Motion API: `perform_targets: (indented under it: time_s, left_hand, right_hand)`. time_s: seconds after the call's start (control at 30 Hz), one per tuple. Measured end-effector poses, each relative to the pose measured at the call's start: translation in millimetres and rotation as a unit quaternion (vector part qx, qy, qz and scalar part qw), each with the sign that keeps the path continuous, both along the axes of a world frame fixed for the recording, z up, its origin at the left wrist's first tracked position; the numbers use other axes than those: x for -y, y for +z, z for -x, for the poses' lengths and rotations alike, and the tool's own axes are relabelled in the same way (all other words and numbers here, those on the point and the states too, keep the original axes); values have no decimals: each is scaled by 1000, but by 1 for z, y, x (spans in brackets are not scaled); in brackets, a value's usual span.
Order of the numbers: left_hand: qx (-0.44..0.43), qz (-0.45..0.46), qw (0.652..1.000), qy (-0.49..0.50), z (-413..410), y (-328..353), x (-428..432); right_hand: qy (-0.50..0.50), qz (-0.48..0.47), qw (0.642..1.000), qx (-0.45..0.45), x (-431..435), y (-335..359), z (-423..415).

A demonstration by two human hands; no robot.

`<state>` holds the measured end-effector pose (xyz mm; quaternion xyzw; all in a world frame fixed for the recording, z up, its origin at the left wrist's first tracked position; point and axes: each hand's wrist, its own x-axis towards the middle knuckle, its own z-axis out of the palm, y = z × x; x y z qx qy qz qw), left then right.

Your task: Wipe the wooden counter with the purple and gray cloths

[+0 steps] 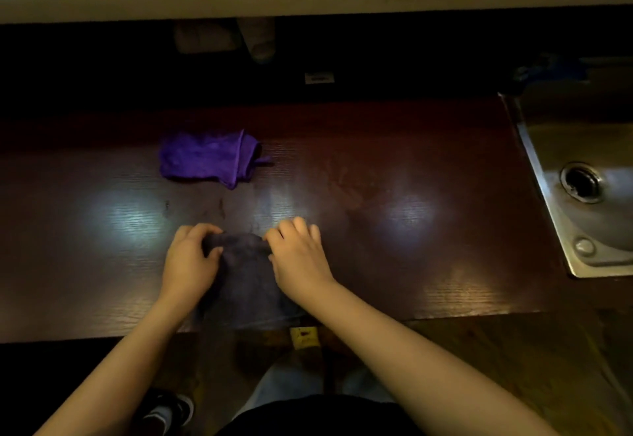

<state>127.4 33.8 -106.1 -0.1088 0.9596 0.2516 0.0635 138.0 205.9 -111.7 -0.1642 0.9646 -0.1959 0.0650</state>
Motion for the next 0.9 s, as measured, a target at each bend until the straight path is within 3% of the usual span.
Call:
perform_targets:
  time_s: [0.33,0.5,0.63,0.83,0.9]
  left_hand:
    - [-54,36,996,61,54,-2,37]
    - [-86,83,992,31,57,12,24]
    - [-118,52,989,-77,65,32,-28]
    - [91,15,961,-262,103,68,-115]
    - [163,22,942,-292,115,85,-139]
  right_hand:
    - [19,-16,999,-25,53,-6,79]
    - [46,17,999,14,31,3,90]
    - [-24,37,999,28,-23,20,96]
    - [-31,28,981,191,-144,64,104]
    - [-33,-24,961,273,-181,89,107]
